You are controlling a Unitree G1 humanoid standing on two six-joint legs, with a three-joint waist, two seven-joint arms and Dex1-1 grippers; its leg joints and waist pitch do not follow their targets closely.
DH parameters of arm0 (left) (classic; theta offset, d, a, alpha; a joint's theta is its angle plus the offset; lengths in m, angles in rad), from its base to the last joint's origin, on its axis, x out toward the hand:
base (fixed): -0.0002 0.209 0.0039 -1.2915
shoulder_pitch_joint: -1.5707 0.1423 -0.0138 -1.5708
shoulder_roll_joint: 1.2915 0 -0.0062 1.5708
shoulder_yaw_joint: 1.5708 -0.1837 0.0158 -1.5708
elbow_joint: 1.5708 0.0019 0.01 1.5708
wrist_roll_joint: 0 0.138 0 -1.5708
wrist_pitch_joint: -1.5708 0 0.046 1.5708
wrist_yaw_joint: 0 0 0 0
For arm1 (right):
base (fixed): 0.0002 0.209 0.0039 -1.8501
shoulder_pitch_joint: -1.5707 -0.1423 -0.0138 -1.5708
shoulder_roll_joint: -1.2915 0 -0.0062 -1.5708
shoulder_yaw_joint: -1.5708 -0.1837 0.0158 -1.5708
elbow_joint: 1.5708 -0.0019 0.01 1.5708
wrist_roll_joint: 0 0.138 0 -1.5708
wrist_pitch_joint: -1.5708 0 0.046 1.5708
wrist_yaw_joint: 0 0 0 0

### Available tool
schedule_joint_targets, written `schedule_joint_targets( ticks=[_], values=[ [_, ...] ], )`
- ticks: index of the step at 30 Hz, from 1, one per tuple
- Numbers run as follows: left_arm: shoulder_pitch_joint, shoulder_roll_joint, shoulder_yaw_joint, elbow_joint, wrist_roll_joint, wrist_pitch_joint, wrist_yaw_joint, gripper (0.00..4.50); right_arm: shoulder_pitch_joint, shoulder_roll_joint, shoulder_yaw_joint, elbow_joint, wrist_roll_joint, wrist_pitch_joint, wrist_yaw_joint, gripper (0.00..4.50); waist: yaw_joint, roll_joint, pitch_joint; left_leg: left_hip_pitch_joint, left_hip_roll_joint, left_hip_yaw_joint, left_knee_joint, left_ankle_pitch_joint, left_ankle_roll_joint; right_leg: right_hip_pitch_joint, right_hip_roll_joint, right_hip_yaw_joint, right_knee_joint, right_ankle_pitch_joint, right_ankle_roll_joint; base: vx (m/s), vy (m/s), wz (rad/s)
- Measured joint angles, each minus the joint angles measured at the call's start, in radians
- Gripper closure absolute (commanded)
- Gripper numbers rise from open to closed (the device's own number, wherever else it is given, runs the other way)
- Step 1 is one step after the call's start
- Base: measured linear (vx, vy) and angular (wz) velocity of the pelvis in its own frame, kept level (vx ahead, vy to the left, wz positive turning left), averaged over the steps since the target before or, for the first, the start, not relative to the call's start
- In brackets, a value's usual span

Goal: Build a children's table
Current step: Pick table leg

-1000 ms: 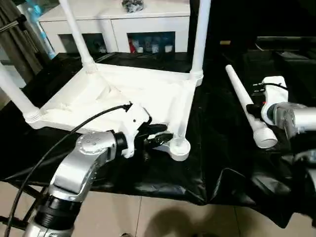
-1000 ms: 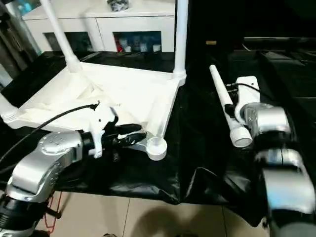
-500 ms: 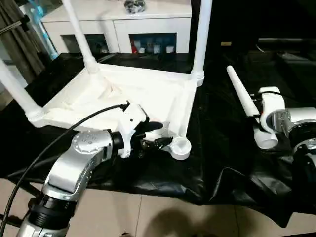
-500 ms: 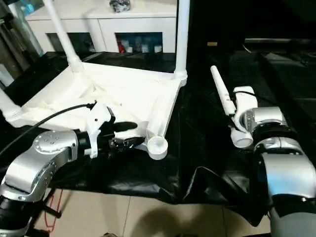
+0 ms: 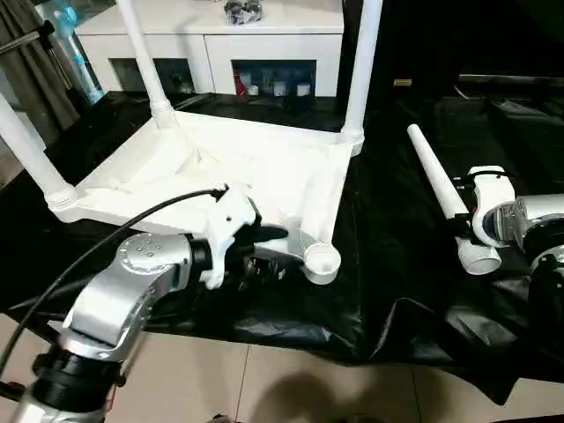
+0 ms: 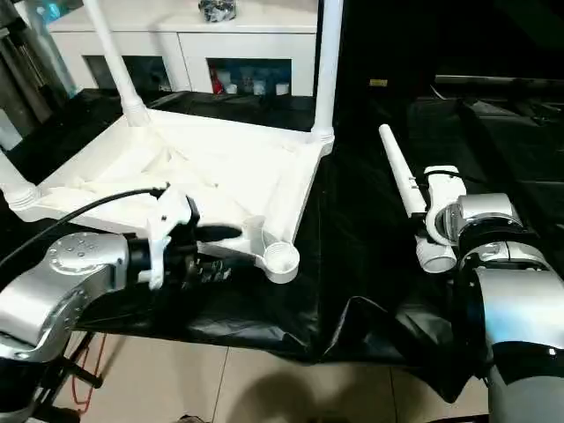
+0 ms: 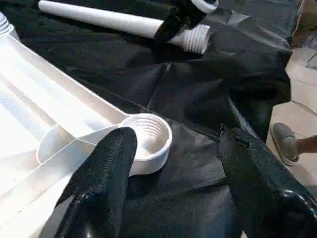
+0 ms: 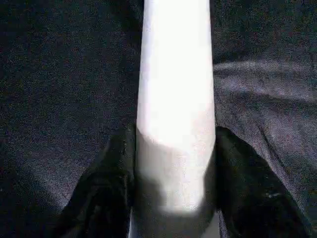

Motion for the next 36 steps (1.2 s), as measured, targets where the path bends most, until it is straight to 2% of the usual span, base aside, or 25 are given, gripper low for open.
schedule_joint_targets(
  ticks=[6, 13, 17, 20, 22, 23, 24, 26, 29, 31, 33, 36],
  values=[
    [0.0, -0.018, 0.004, 0.001, -0.004, -0.008, 0.019, 1.44, 0.0, -0.008, -0.04, 0.012, 0.01, -0.024, -0.043, 2.62, 0.001, 0.0, 0.0, 0.0, 0.0, 0.0, 0.0, 0.0, 0.0, 0.0, 0.0, 0.0, 0.0, 0.0, 0.0, 0.0, 0.0, 0.0],
    [0.016, -0.093, 0.054, 0.009, -0.002, -0.103, 0.106, 1.44, 0.025, -0.044, -0.151, 0.009, 0.094, -0.097, -0.071, 2.62, -0.003, 0.001, 0.0, -0.001, 0.0, 0.0, 0.0, 0.0, 0.0, 0.0, 0.0, 0.0, 0.0, 0.0, 0.0, 0.0, 0.0, 0.0],
    [0.01, -0.224, 0.105, 0.056, 0.015, -0.225, 0.252, 1.44, 0.081, -0.046, -0.273, -0.059, 0.206, -0.244, -0.03, 2.62, -0.005, 0.028, 0.0, -0.003, -0.001, 0.0, 0.004, -0.001, 0.002, 0.0, -0.002, 0.001, -0.002, 0.001, -0.001, 0.0, 0.0, 0.0],
    [-0.02, -0.282, 0.125, 0.085, 0.012, -0.246, 0.312, 1.44, 0.195, 0.008, -0.336, -0.271, 0.305, -0.354, 0.125, 2.62, -0.008, 0.034, -0.003, -0.003, 0.001, 0.001, 0.003, -0.001, 0.002, 0.0, 0.001, -0.001, -0.001, 0.0, 0.0, 0.0, 0.0, 0.0],
    [-0.026, -0.295, 0.116, 0.095, 0.011, -0.251, 0.322, 1.44, 0.25, 0.041, -0.347, -0.384, 0.348, -0.358, 0.193, 2.62, -0.007, 0.038, -0.005, -0.003, 0.001, -0.001, 0.002, 0.002, 0.007, 0.0, 0.002, -0.003, -0.001, -0.001, 0.001, 0.0, 0.0, 0.0],
    [-0.033, -0.323, 0.117, 0.12, 0.028, -0.281, 0.361, 1.44, 0.352, 0.083, -0.369, -0.564, 0.412, -0.358, 0.252, 2.62, -0.002, 0.038, -0.006, -0.002, 0.002, -0.001, 0.001, 0.002, 0.007, 0.001, 0.003, -0.006, -0.002, -0.002, 0.003, 0.0, 0.0, 0.0],
    [-0.048, -0.337, 0.119, 0.156, 0.046, -0.303, 0.395, 1.44, 0.418, 0.132, -0.384, -0.681, 0.467, -0.346, 0.291, 2.62, 0.0, 0.04, -0.007, -0.001, 0.004, -0.001, 0.0, 0.002, 0.007, 0.001, 0.003, -0.007, -0.002, -0.002, 0.003, 0.0, 0.0, 0.0],
    [-0.093, -0.364, 0.122, 0.225, 0.053, -0.312, 0.435, 1.44, 0.519, 0.221, -0.383, -0.833, 0.563, -0.3, 0.36, 2.62, 0.001, 0.047, -0.006, -0.002, 0.004, -0.002, 0.0, 0.003, 0.007, 0.001, 0.003, -0.006, -0.002, -0.002, 0.002, 0.0, 0.0, 0.0],
    [-0.158, -0.397, 0.125, 0.274, 0.021, -0.258, 0.417, 1.44, 0.626, 0.261, -0.354, -0.97, 0.671, -0.237, 0.423, 2.62, 0.015, 0.051, -0.007, -0.002, 0.003, 0.0, 0.001, 0.003, 0.007, 0.0, 0.0, -0.004, -0.003, -0.002, 0.003, 0.0, 0.0, 0.0],
    [-0.179, -0.417, 0.141, 0.285, -0.053, -0.198, 0.378, 1.44, 0.67, 0.263, -0.328, -1.064, 0.728, -0.194, 0.453, 2.62, 0.022, 0.051, -0.007, -0.002, 0.003, 0.0, 0.001, 0.003, 0.008, 0.0, 0.0, -0.003, -0.004, -0.004, 0.007, 0.0, 0.0, 0.0],
    [-0.209, -0.453, 0.187, 0.296, -0.153, -0.109, 0.363, 1.44, 0.71, 0.263, -0.281, -1.166, 0.781, -0.148, 0.498, 2.62, 0.026, 0.05, -0.007, -0.002, 0.002, 0.0, 0.001, 0.003, 0.008, 0.001, 0.0, -0.002, -0.004, -0.004, 0.007, 0.0, 0.0, 0.0],
    [-0.278, -0.496, 0.231, 0.317, -0.244, -0.034, 0.377, 1.44, 0.746, 0.279, -0.195, -1.254, 0.794, -0.092, 0.538, 2.62, 0.027, 0.05, -0.007, -0.002, 0.002, -0.001, 0.001, 0.003, 0.007, 0.001, 0.0, -0.003, -0.004, -0.005, 0.008, 0.0, 0.0, 0.0]
  ],
)
